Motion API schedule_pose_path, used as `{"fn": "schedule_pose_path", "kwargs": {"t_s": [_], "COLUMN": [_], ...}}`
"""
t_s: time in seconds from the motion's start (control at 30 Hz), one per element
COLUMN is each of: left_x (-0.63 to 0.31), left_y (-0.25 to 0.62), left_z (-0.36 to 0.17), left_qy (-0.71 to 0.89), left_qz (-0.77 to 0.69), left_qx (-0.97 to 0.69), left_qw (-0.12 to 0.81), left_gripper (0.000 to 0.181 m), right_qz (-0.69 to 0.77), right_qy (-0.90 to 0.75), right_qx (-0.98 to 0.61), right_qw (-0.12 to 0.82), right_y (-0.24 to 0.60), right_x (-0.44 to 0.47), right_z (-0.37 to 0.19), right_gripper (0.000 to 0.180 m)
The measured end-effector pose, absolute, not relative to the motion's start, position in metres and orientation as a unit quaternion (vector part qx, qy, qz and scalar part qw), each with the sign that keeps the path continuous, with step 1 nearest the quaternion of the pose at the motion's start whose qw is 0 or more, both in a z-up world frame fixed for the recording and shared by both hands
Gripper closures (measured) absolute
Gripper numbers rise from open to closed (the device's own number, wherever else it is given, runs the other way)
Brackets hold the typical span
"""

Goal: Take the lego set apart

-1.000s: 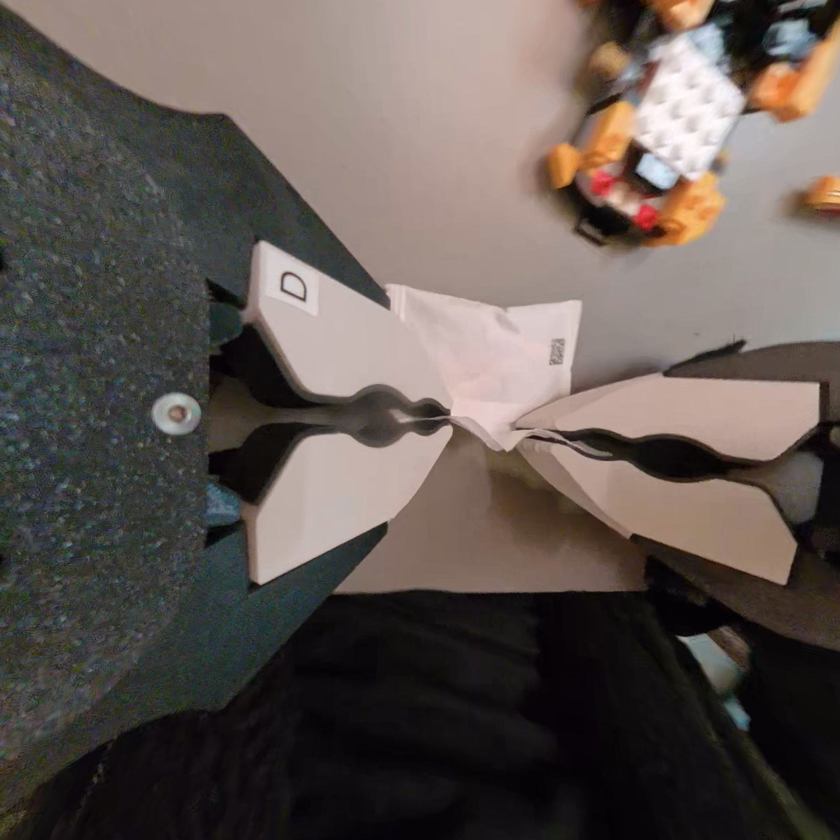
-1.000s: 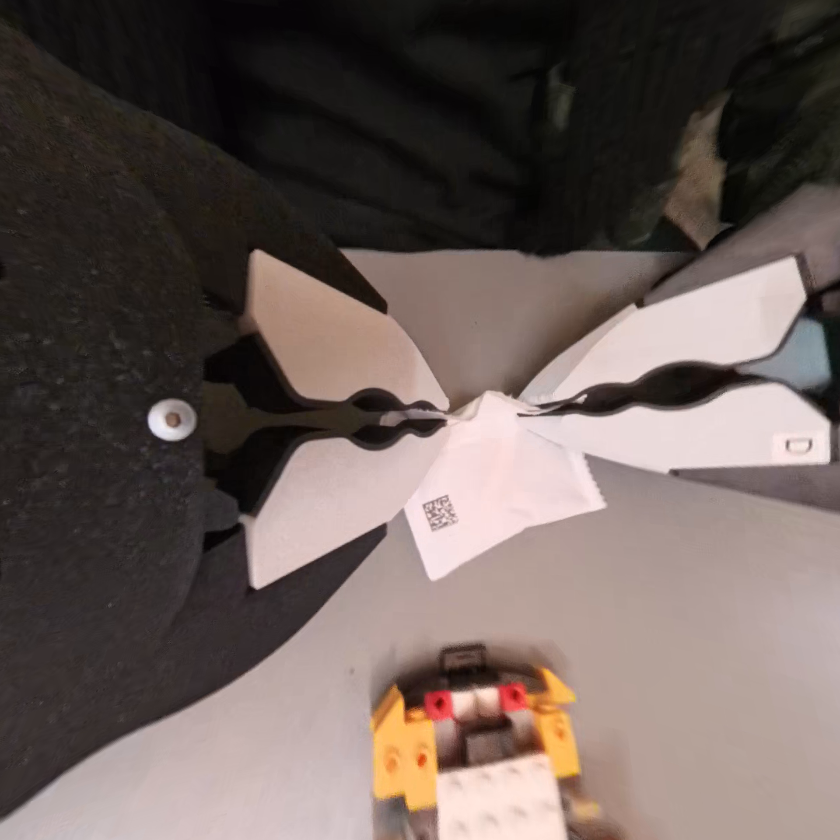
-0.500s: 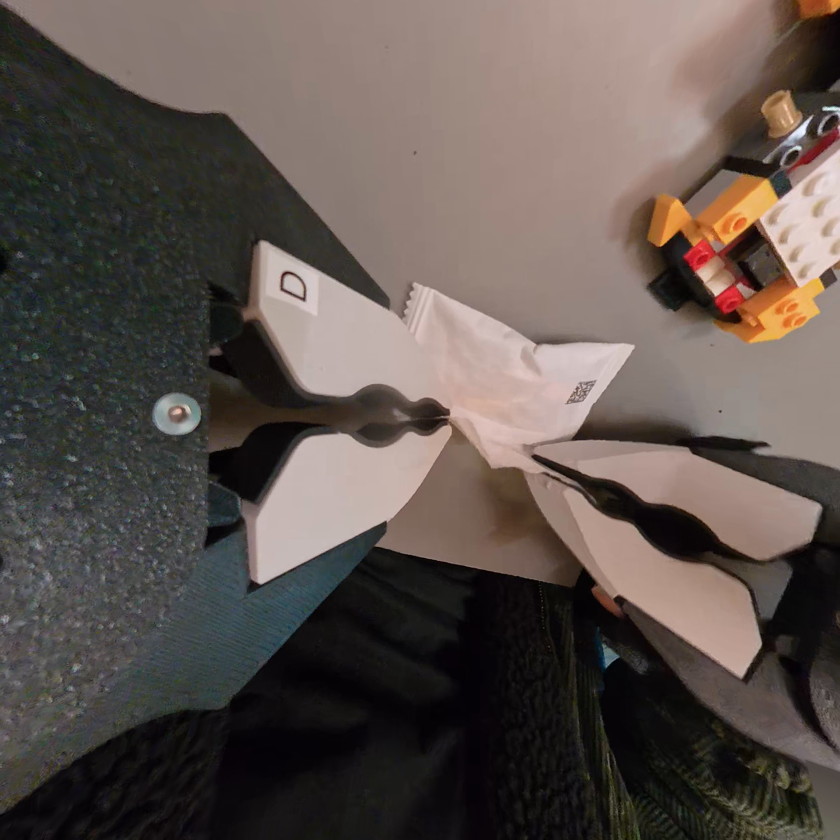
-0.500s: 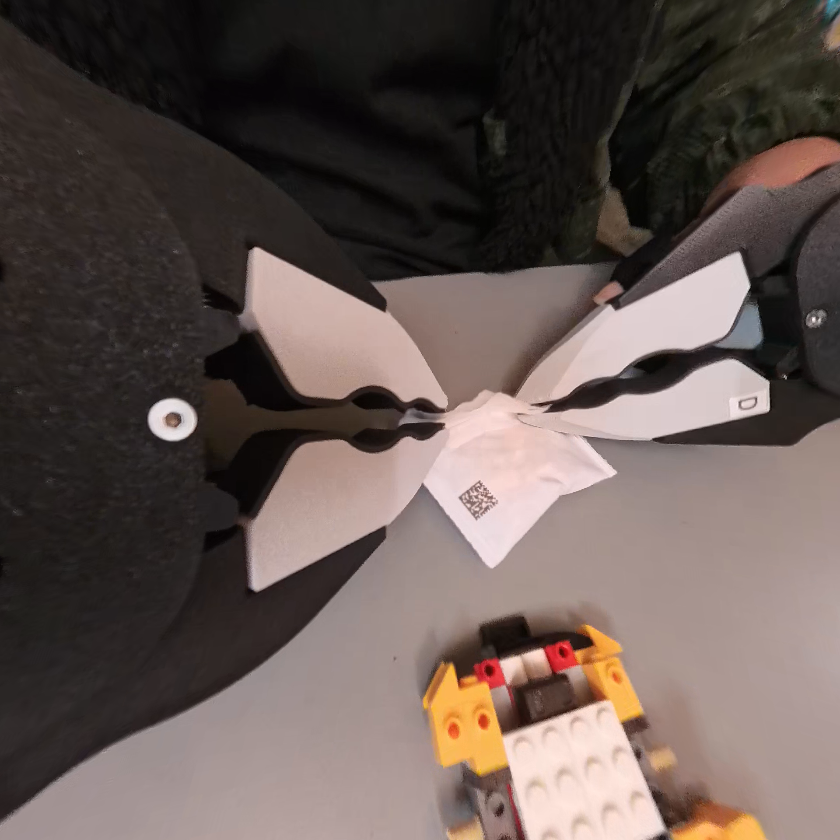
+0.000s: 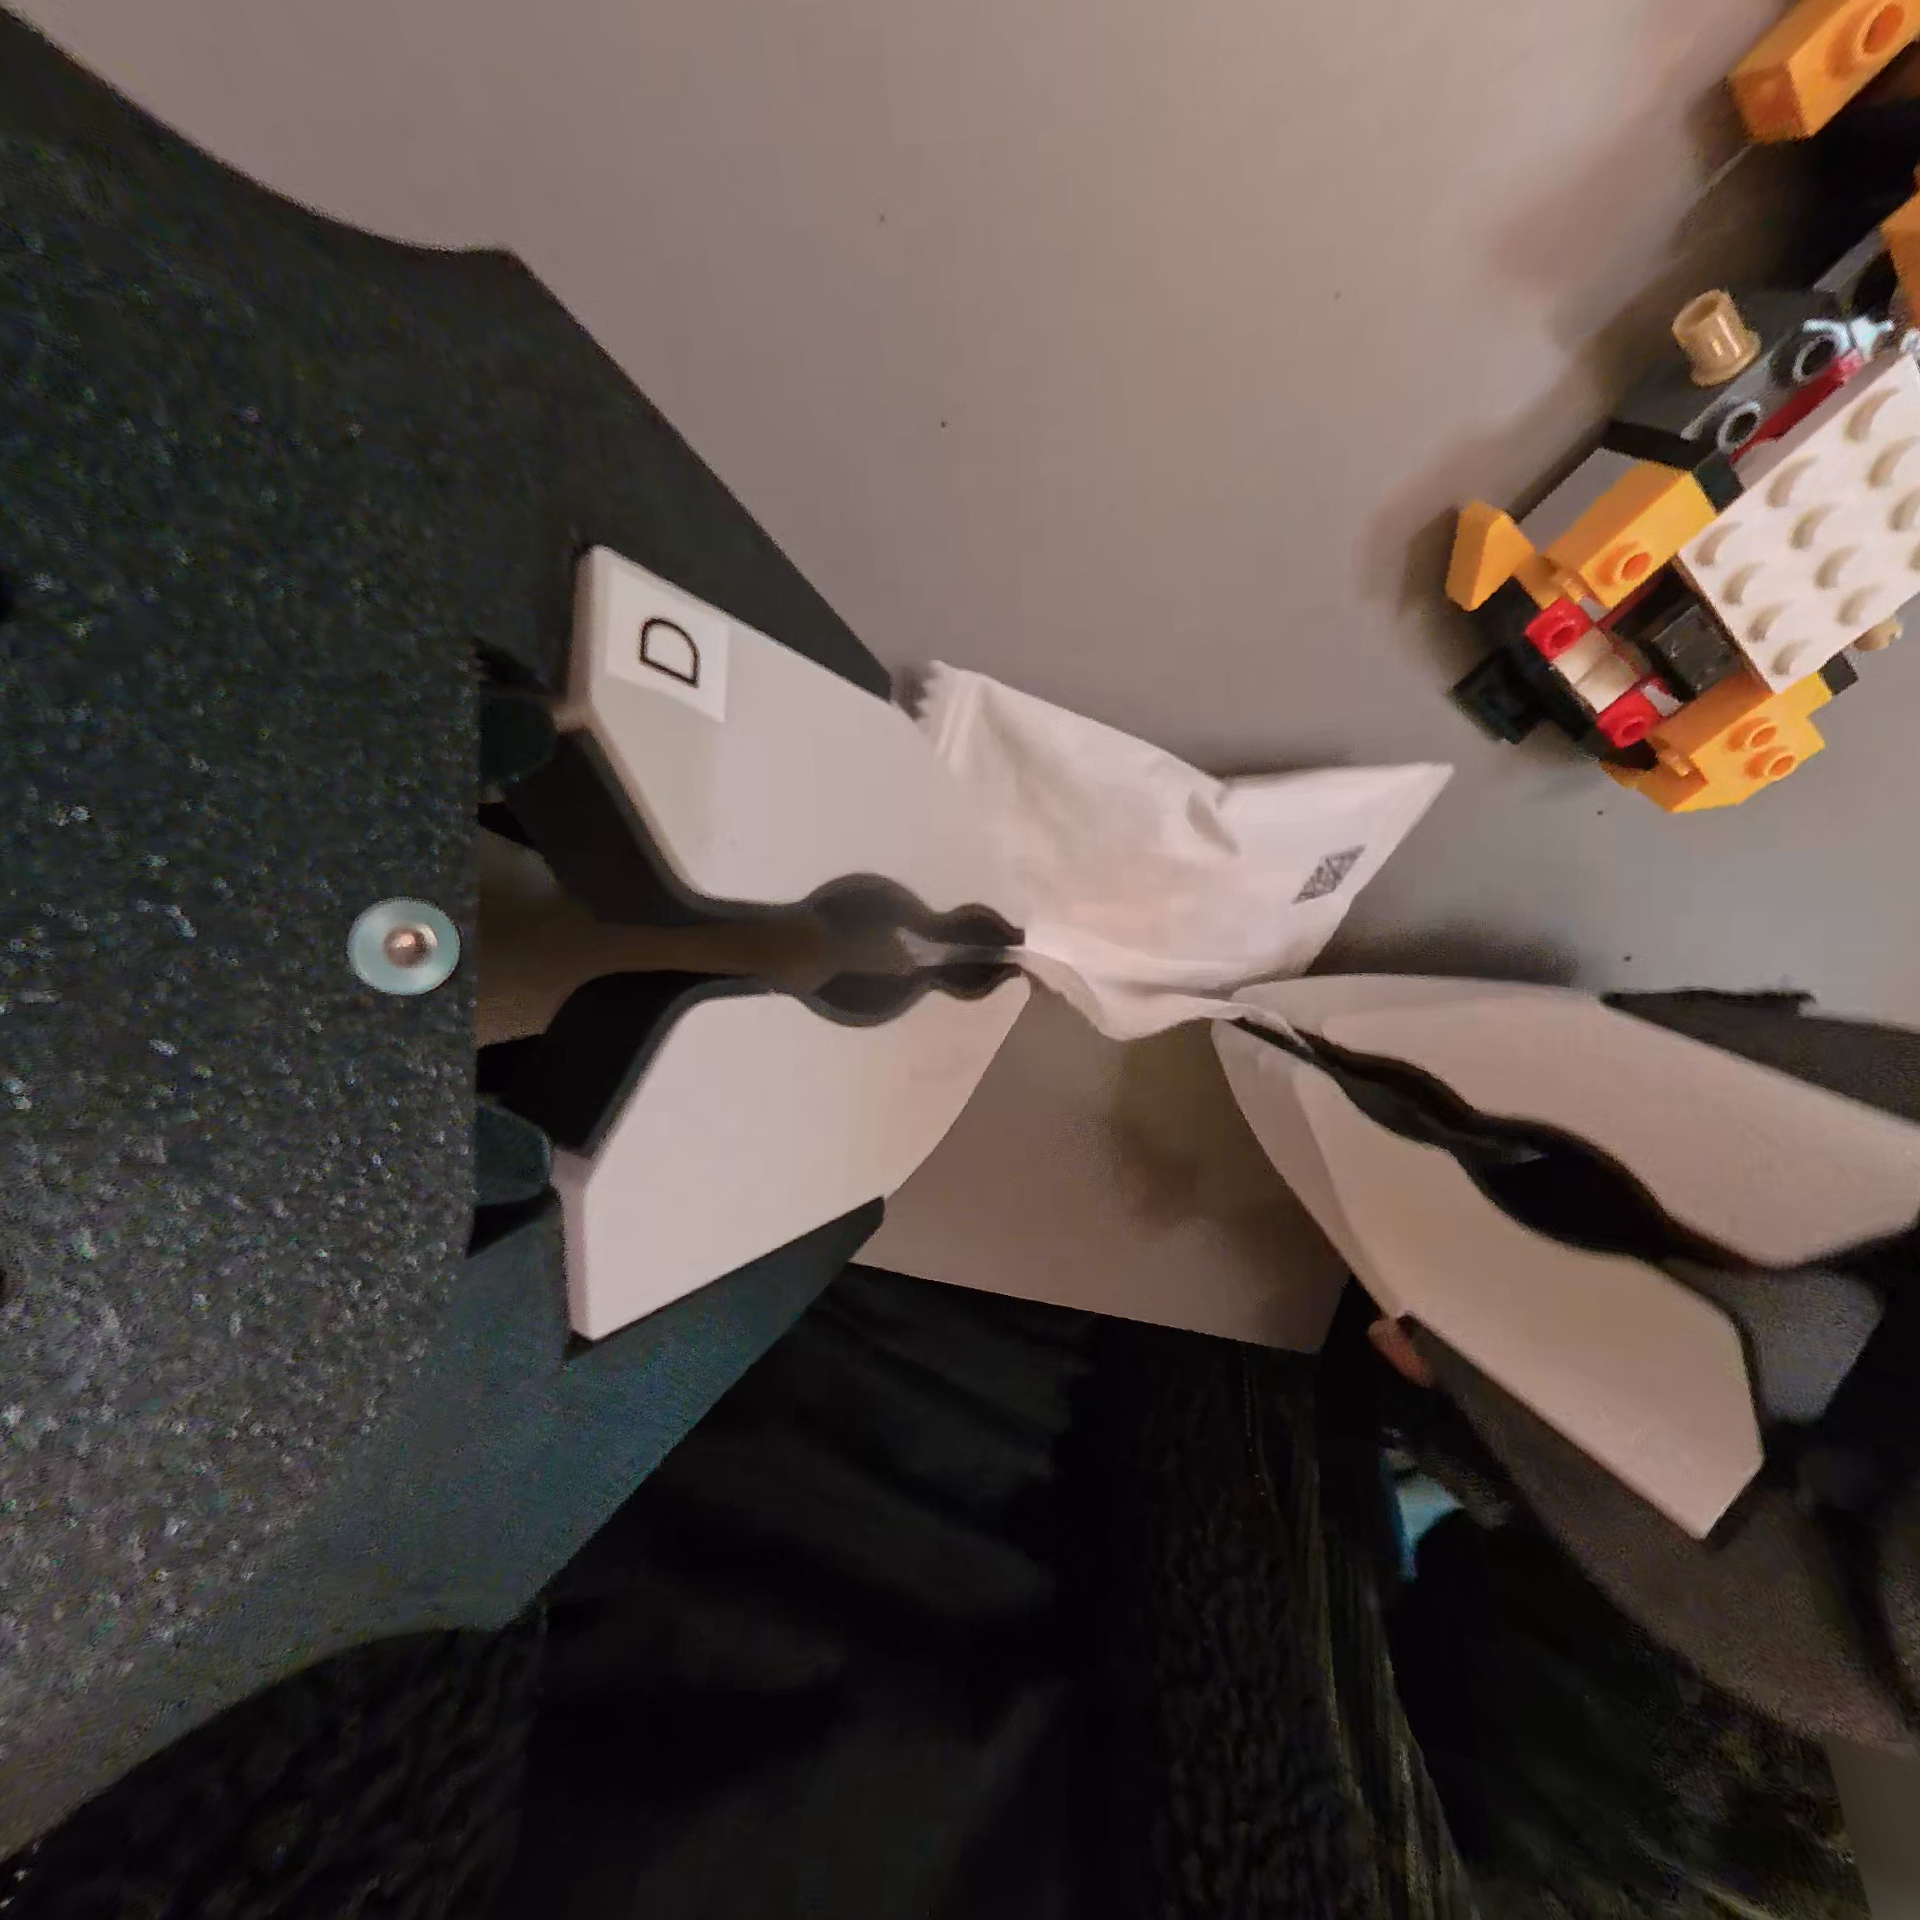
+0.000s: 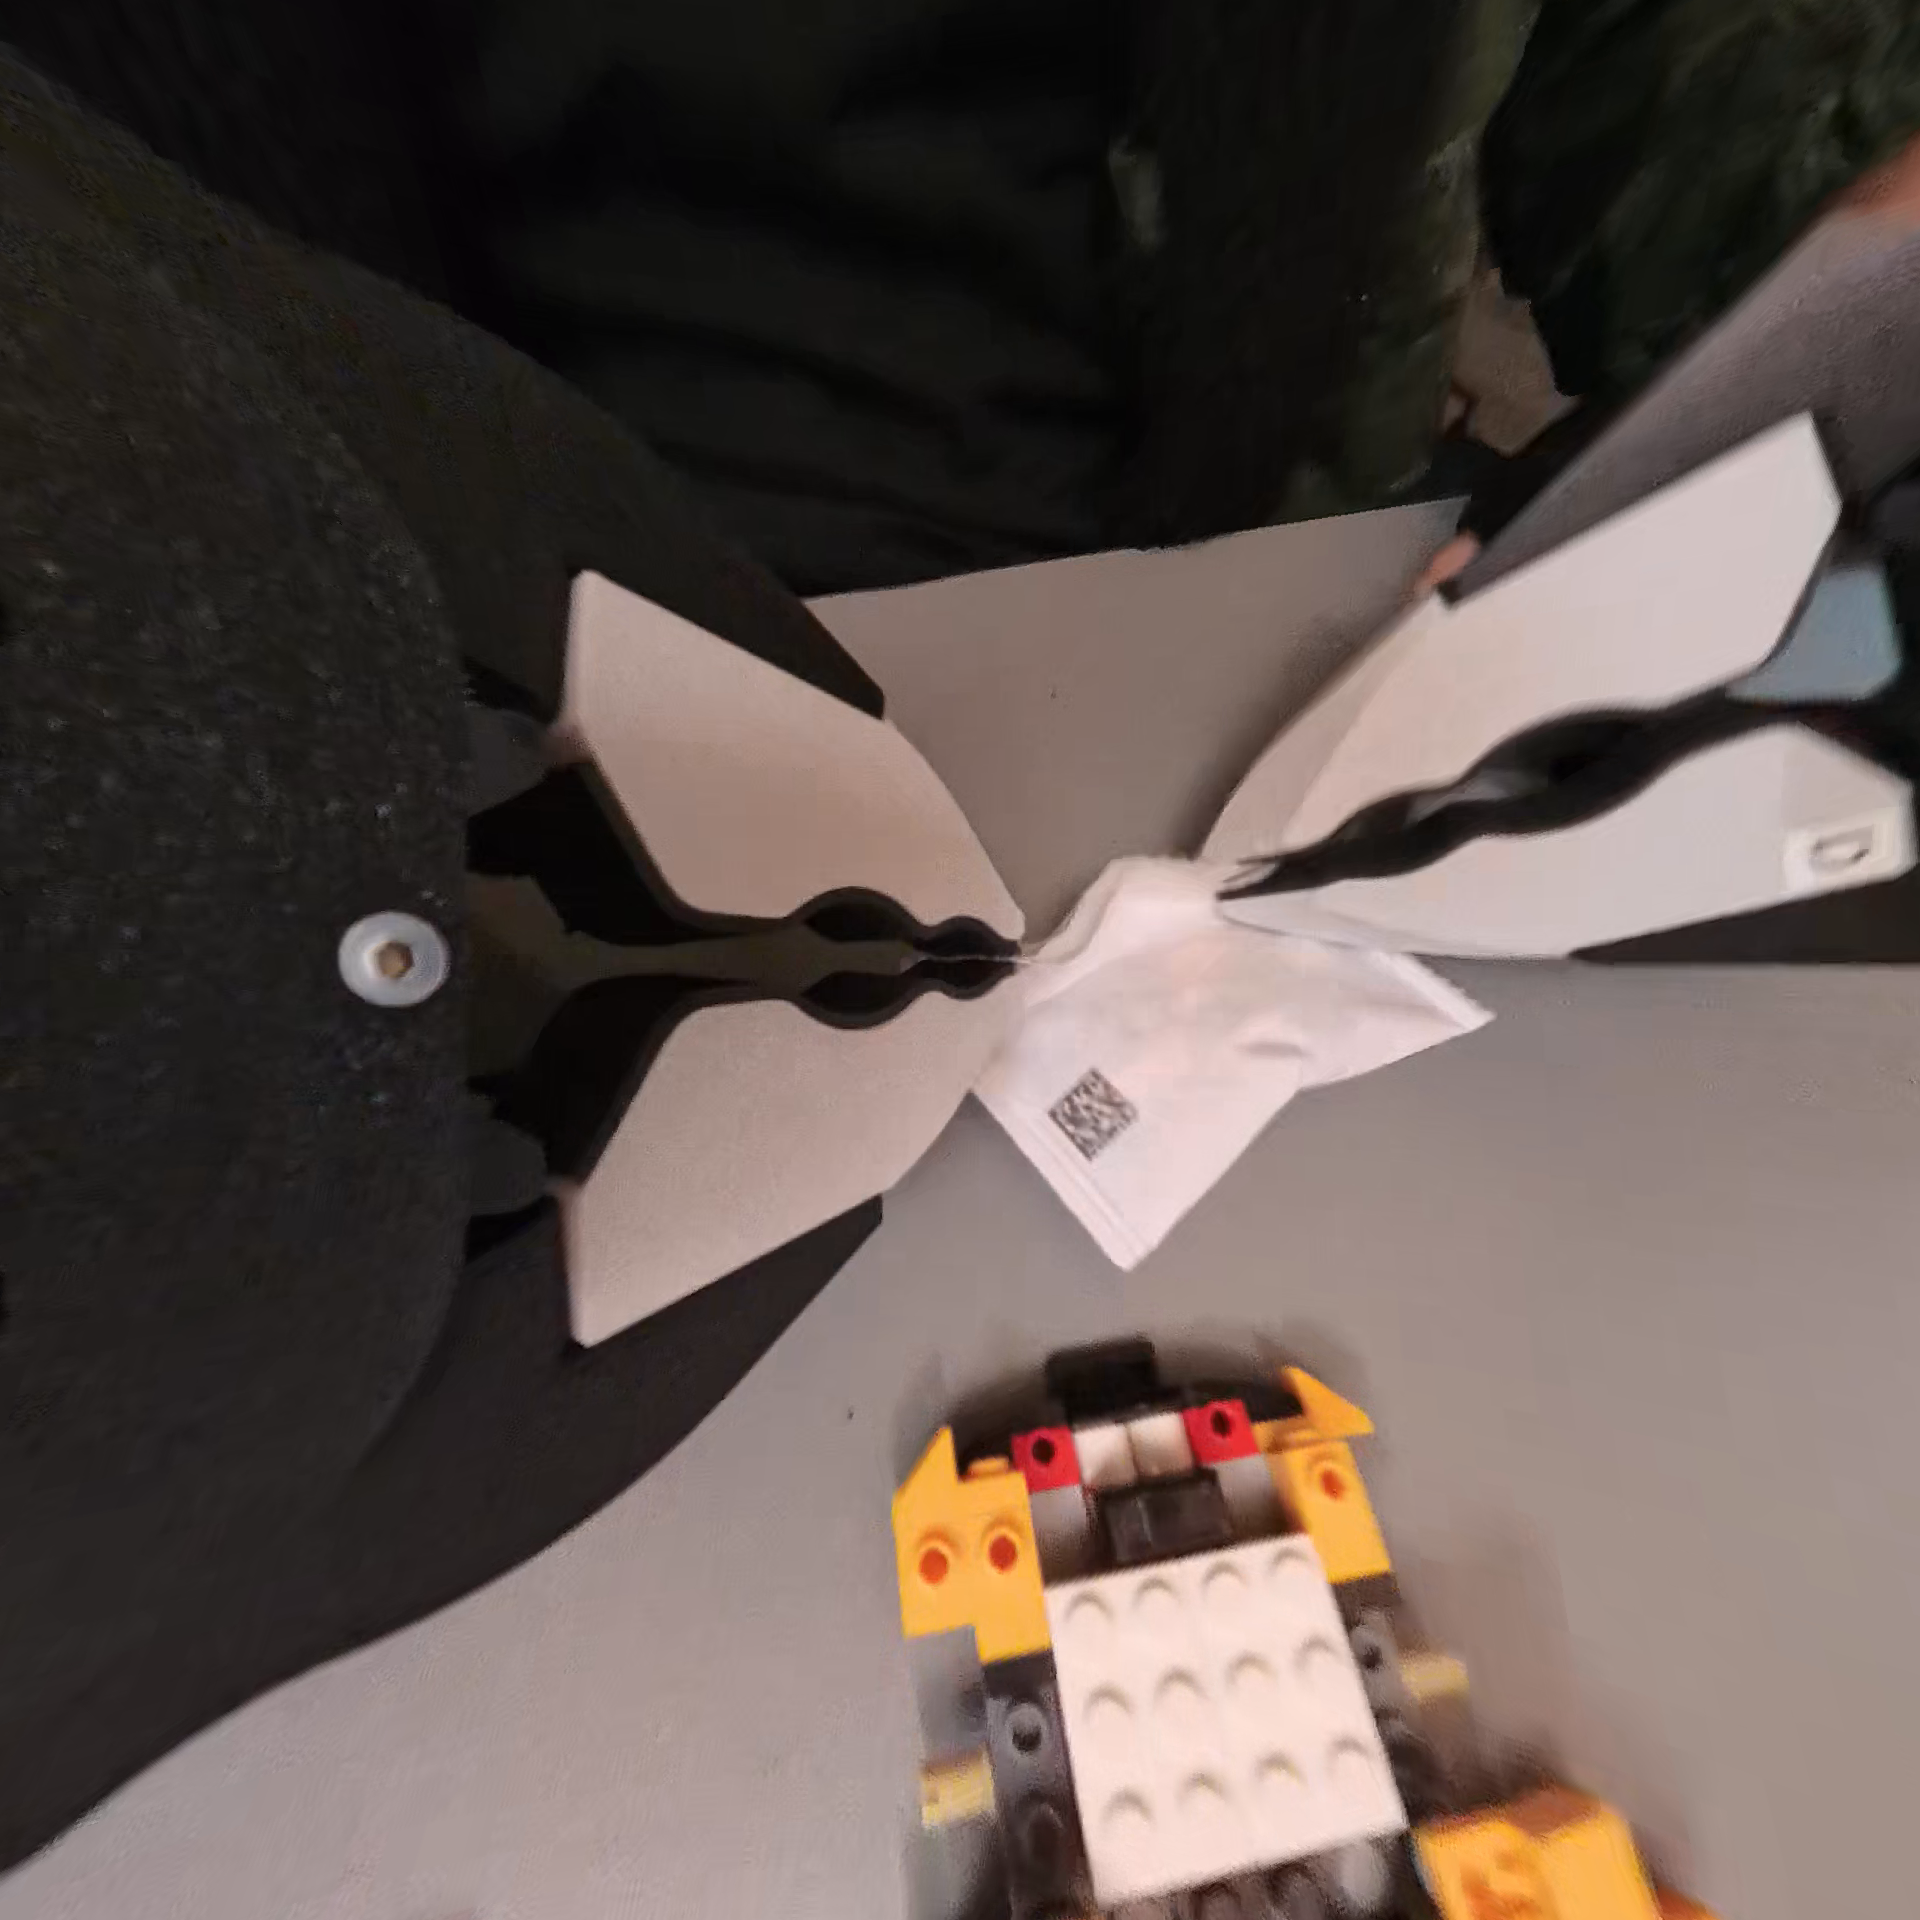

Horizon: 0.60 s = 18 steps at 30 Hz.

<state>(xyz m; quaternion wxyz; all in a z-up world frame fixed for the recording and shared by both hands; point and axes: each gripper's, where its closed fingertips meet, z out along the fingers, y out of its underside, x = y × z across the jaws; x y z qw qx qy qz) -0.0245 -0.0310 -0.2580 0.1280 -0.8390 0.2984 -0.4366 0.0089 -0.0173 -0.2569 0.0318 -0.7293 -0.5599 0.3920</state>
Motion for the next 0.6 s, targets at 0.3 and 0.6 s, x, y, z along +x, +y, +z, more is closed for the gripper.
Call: {"fn": "schedule_pose_path", "kwargs": {"t_s": [0.3, 0.6], "left_x": [-0.033, -0.016], "left_y": [-0.029, -0.047], "left_z": [-0.253, -0.246], "left_qy": [0.395, 0.425], "left_qz": [-0.289, -0.313], "left_qx": [-0.843, -0.821], "left_qw": [0.221, 0.215], "left_gripper": [0.164, 0.159], "right_qz": [0.418, 0.43], "right_qy": [-0.512, -0.482], "right_qx": [-0.749, -0.763], "right_qw": [-0.04, -0.04], "right_y": [-0.017, -0.014], "right_x": [0.005, 0.012], "right_z": [-0.262, -0.261], "right_gripper": [0.179, 0.18]}}
